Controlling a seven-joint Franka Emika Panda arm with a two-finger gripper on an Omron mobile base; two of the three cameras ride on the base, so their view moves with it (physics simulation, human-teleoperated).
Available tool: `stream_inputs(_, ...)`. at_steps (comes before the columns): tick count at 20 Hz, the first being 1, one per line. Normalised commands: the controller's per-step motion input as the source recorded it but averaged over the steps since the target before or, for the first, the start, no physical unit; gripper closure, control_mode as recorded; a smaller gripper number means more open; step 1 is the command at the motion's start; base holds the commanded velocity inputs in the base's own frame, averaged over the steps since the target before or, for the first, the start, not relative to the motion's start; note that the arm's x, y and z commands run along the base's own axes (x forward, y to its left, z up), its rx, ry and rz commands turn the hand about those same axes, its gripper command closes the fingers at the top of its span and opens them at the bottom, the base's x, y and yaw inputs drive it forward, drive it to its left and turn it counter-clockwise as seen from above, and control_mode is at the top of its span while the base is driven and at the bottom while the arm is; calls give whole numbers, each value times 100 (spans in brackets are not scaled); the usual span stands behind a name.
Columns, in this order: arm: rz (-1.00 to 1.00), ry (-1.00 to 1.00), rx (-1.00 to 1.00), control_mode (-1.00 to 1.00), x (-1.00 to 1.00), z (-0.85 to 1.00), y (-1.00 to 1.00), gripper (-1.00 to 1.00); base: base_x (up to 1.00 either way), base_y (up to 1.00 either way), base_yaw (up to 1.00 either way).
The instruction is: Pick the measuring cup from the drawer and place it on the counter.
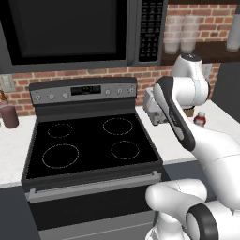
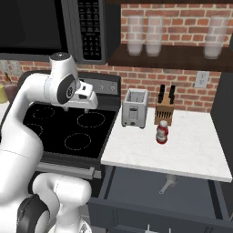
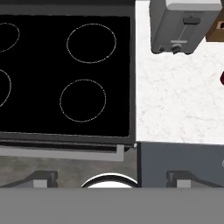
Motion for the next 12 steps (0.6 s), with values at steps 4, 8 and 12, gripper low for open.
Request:
stream_inputs(4, 0, 0, 0, -100, 0, 0, 0, -100, 0, 0, 0)
stream_inputs(8, 0, 0, 0, -100, 0, 0, 0, -100, 0, 0, 0)
stream_inputs(12, 0, 0, 0, -100, 0, 0, 0, -100, 0, 0, 0)
